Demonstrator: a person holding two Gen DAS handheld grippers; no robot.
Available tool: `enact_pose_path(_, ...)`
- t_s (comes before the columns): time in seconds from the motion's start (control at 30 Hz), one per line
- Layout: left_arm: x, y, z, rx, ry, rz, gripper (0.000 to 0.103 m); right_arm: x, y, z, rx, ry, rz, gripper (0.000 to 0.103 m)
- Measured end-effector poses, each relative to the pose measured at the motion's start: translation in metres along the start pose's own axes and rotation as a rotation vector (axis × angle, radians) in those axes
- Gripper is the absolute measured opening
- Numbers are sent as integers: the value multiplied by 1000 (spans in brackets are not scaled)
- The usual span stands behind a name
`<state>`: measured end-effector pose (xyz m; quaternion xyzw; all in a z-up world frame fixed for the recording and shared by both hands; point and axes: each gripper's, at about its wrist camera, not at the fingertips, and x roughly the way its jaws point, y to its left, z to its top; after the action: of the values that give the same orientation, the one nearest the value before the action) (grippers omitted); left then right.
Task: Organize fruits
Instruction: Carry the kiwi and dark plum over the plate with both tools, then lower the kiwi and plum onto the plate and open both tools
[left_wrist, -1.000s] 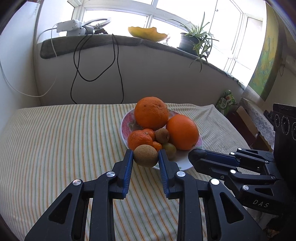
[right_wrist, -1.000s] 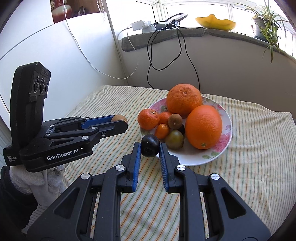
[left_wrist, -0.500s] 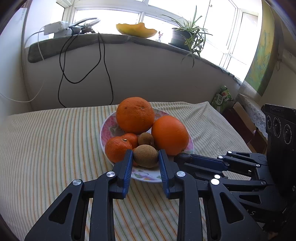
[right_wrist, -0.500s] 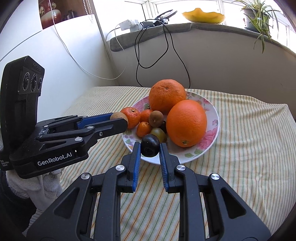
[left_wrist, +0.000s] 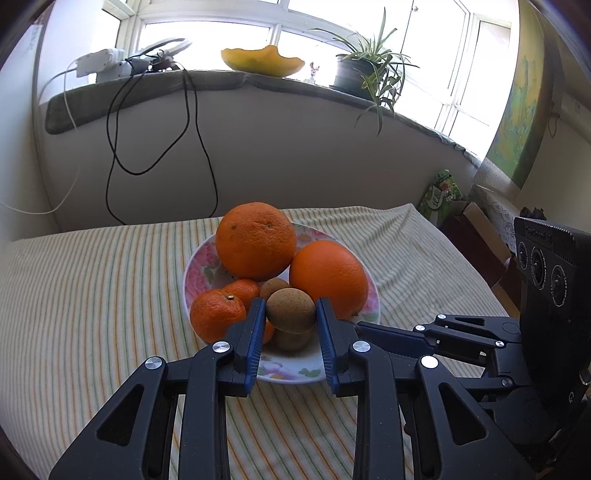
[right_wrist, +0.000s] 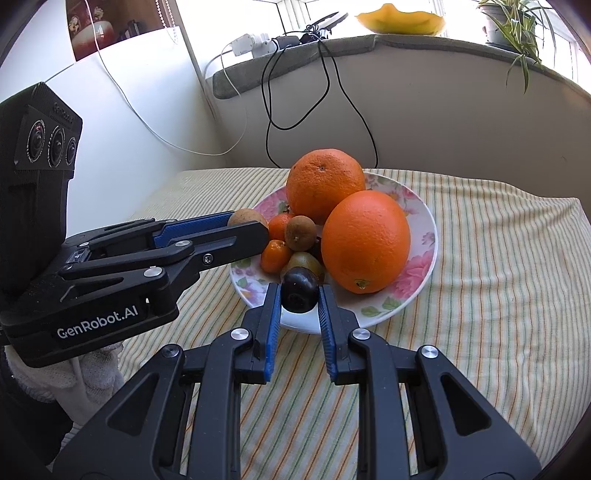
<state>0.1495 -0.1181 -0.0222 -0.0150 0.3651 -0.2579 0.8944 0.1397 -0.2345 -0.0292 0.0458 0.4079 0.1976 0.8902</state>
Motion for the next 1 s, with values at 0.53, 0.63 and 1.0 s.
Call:
enact_pose_path(0.53,0,2,2,0,-7,13,33,2,1,-1,-20,7,-13,22)
enact_pose_path(0.63,-1,2,2,2,-8,14,34,3,1,-1,-21,8,-17,22)
enact_pose_path(1.0,-7,5,0,-14,-18,20,34,0,1,-2,-27,-3,-28,46)
